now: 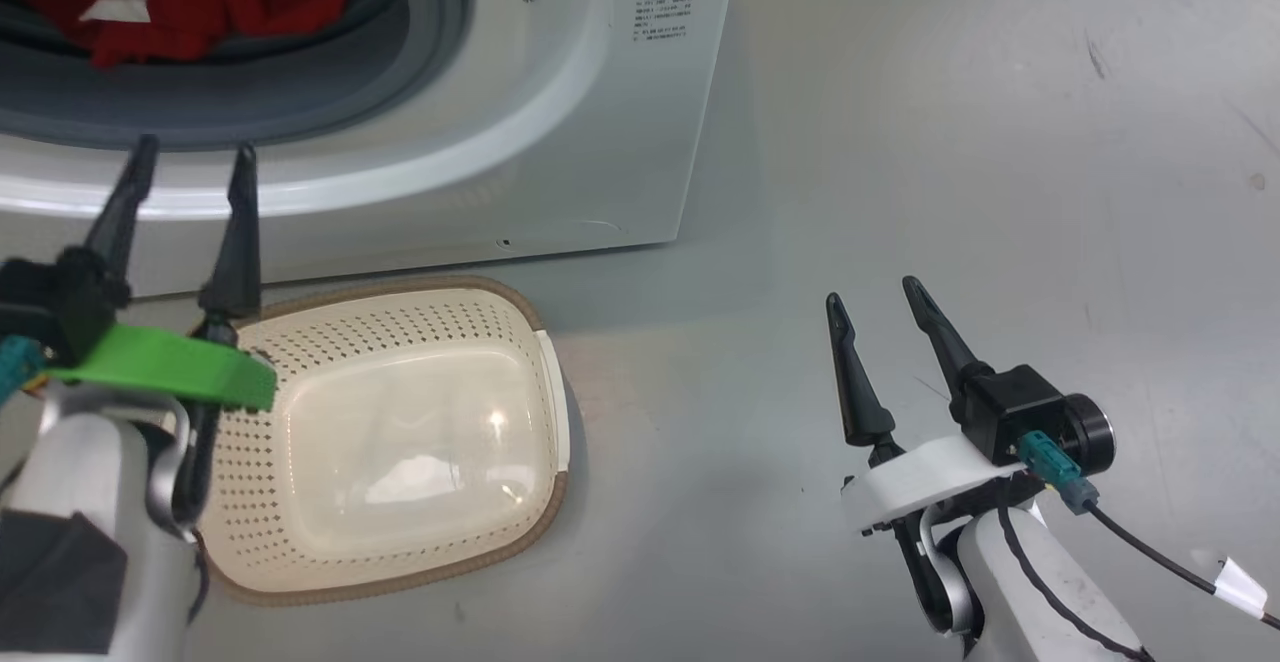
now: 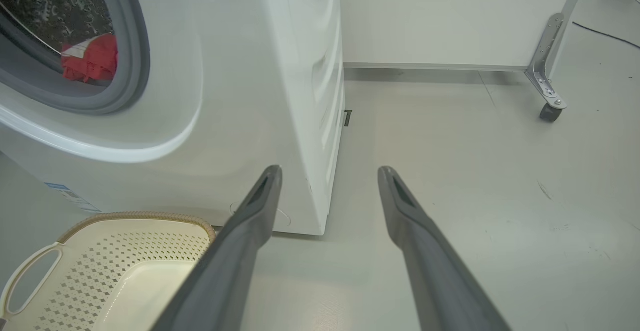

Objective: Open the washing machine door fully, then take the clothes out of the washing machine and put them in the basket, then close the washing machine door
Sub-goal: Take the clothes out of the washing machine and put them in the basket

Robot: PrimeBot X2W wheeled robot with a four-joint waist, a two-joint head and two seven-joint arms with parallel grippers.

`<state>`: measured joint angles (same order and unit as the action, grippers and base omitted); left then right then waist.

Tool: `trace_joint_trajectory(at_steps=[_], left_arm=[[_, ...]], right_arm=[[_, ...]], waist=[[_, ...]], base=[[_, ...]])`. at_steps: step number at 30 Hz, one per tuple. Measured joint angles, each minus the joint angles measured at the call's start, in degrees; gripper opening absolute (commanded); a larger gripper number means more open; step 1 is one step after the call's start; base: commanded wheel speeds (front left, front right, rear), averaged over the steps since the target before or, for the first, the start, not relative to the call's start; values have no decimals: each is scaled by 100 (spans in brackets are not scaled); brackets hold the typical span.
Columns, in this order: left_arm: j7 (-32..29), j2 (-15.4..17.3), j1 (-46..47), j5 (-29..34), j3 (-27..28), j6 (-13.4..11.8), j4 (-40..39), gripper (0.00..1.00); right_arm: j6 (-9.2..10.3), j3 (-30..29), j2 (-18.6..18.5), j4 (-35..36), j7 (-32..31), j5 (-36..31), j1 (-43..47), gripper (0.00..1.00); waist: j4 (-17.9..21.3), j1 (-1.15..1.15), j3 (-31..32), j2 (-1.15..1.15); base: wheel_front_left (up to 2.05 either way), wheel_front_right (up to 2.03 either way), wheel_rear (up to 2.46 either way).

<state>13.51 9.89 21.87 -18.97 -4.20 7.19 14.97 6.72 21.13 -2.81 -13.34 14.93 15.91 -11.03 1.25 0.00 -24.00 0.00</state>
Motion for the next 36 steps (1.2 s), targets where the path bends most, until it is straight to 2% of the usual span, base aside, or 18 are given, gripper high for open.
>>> trace_joint_trajectory(at_steps=[7,13,19,27,36], left_arm=[[-300,396,1201,-49,74,0,78,100],[-706,608,2056,-51,94,0,393,100],[-1009,914,2648,-53,399,0,883,100],[-1373,1259,3210,-21,527,-11,1477,100],[-1596,1339,3635,-18,635,-188,2029,100]], right_arm=[[7,118,-5,121,0,136,-358,100],[8,276,-10,181,0,223,-552,100],[51,423,-13,247,0,275,-744,100],[51,446,-13,291,0,435,-864,100],[51,360,-10,289,0,466,-947,100]], waist=[[165,0,-531,0],[340,0,-992,0],[506,0,-1329,0],[749,1,-1692,0],[954,0,-1930,0]], base=[[0,0,0],[0,0,0],[0,0,0],[0,0,0],[0,0,0]])
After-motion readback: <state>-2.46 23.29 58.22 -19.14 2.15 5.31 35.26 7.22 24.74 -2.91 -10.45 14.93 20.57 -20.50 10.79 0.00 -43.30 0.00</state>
